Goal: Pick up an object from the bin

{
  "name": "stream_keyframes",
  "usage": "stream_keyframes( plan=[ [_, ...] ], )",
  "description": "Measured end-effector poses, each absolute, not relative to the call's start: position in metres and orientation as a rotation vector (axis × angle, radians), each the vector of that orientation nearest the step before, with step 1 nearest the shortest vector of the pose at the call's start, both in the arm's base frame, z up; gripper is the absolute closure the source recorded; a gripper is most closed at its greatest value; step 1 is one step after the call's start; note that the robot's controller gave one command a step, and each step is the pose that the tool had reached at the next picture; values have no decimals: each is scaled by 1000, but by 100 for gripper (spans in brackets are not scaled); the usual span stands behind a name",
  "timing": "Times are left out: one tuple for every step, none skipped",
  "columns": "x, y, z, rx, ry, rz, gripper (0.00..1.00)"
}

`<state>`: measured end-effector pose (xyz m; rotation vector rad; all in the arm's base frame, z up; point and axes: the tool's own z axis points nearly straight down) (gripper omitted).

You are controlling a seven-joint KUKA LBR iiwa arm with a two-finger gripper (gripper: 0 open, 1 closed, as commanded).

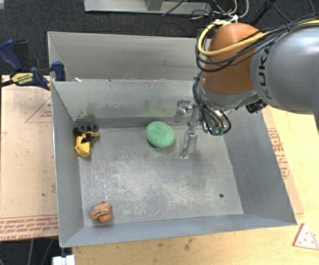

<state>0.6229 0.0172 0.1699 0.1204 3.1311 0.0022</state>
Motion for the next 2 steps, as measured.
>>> stream_keyframes(
  plan=[
    [634,13,148,86,3137,2,0],
    [631,26,143,412,3111,2,0]
  ],
)
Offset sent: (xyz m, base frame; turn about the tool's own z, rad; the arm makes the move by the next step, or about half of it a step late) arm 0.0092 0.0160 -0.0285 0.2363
